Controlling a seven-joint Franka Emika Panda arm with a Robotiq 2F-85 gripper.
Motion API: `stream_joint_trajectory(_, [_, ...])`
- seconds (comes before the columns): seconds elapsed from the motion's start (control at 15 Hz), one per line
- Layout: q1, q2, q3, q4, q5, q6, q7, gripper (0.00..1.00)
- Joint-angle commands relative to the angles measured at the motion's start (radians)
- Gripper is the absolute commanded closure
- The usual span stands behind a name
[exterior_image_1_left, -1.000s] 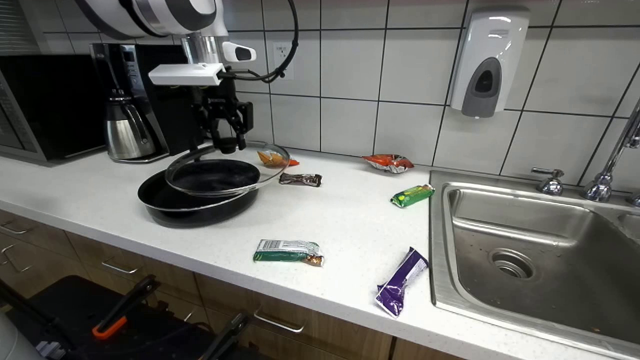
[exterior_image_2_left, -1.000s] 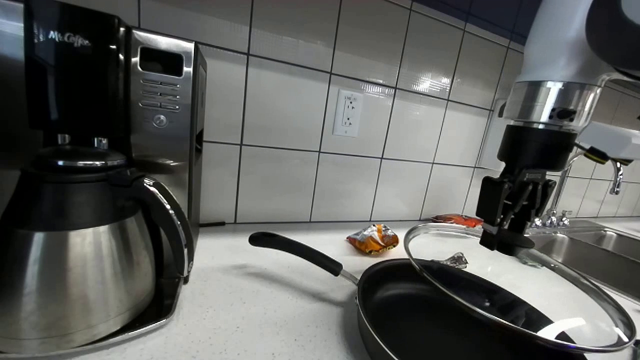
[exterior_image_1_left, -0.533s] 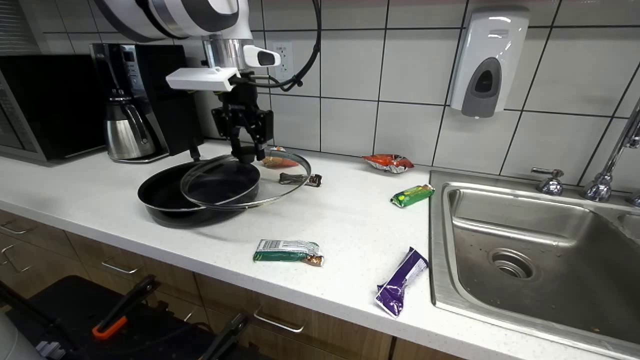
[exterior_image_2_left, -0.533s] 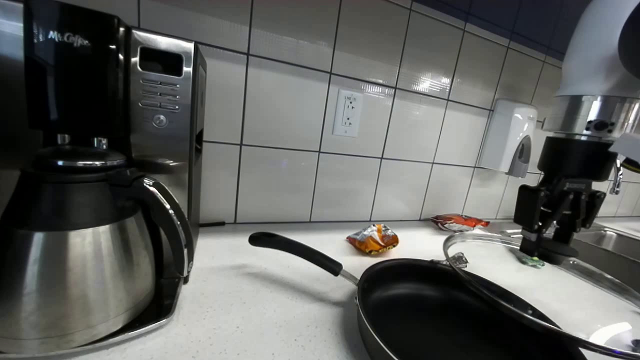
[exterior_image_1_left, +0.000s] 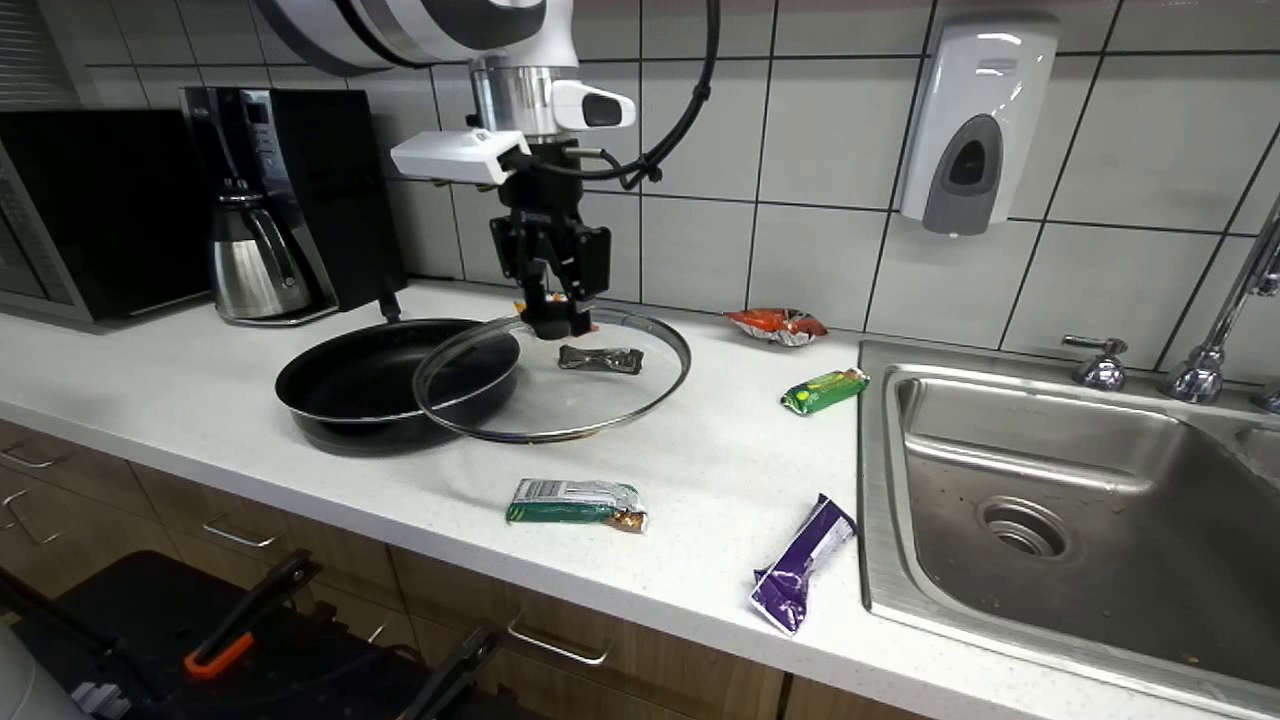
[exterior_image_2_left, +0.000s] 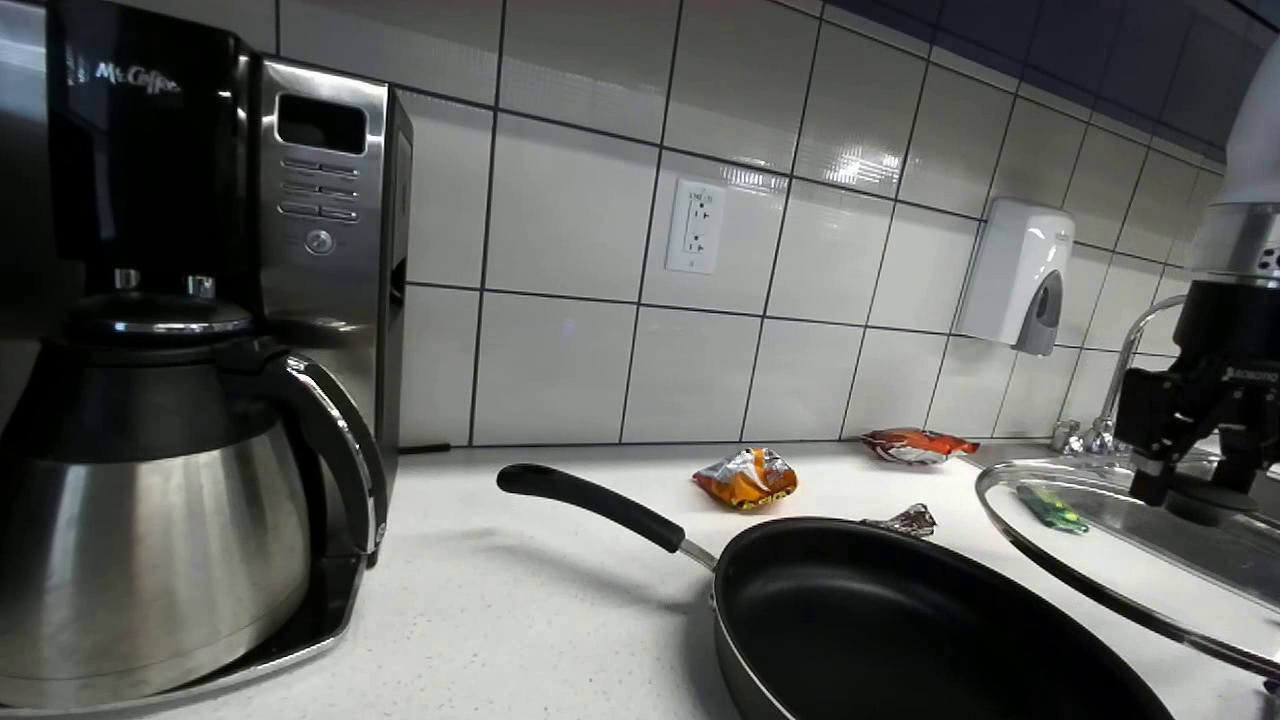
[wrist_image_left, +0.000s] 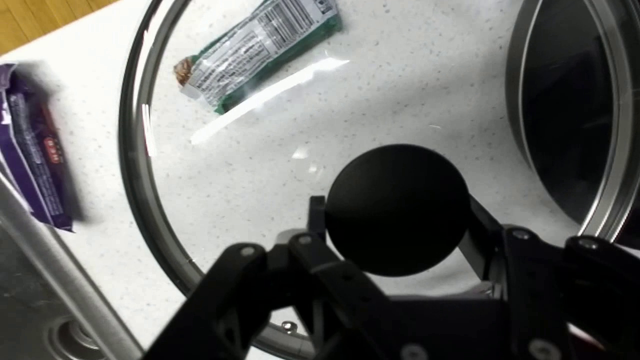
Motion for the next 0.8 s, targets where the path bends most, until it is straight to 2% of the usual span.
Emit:
stream_joint_trajectory(0.0, [-0.057,-0.038,-0.017,0.010,-0.057,-0.037,0.067,0.61])
stream_joint_trajectory(0.4, [-0.113,0.036,-0.061,0.062,-0.070,-0.009,0.100,0.61])
stream_joint_trajectory(0.73, [-0.115,0.109,-0.088,0.134,-0.061,-0.006,0.094,0.61])
